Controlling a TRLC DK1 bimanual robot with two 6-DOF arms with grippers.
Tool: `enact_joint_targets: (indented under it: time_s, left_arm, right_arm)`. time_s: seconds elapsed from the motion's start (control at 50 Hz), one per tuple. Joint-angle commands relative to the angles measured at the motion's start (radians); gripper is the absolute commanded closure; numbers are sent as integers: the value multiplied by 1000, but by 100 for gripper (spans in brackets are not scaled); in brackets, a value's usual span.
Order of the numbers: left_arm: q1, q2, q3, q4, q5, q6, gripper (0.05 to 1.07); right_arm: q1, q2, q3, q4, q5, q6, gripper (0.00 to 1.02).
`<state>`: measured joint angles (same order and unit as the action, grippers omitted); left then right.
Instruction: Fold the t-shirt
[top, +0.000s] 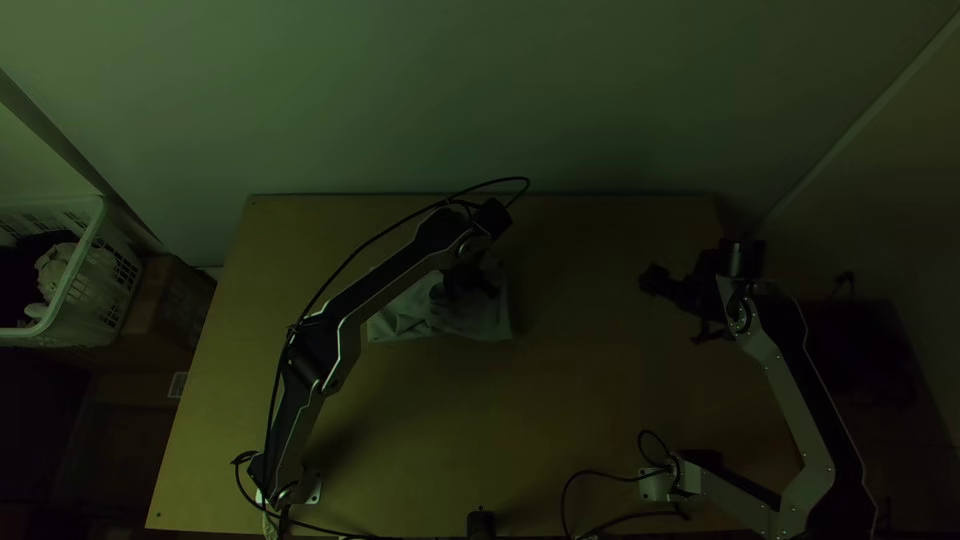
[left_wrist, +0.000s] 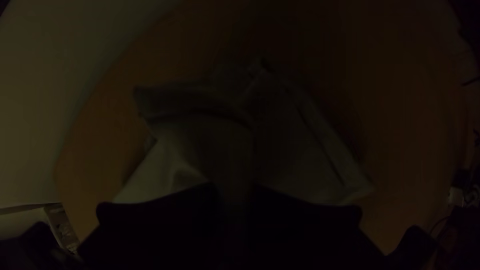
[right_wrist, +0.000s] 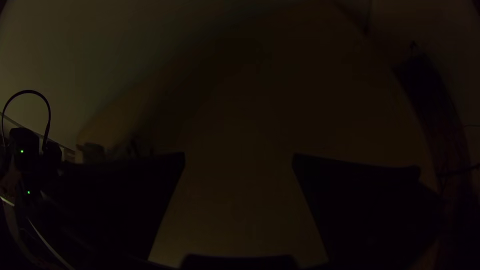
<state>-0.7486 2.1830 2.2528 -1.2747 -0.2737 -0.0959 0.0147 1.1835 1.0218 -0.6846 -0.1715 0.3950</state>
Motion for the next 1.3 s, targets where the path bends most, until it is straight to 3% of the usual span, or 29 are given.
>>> enact_joint_targets:
  time_s: [0.0, 0.16, 0.38, 0.62, 0.78, 1.28]
  left_arm:
    - [-40, 26, 37, 38, -1, -36, 10]
    - [-49, -5, 39, 164, 5, -162, 9]
    - [-12, -43, 39, 193, 34, -176, 9]
    - [74, -138, 27, 198, 59, -149, 9]
    - [129, -215, 10, 212, 59, -122, 9]
    - [364, -580, -210, 313, 59, -25, 9]
  right_arm:
    - [28, -22, -37, 13, 1, 36, 4]
    - [47, -27, -68, 19, 1, 48, 4]
    - [44, -58, -75, 62, 1, 38, 4]
    - [27, -74, -35, 135, 3, -18, 4]
    - [21, -79, 6, 189, 4, -93, 4]
    - [-12, -124, 144, 362, 6, -237, 4]
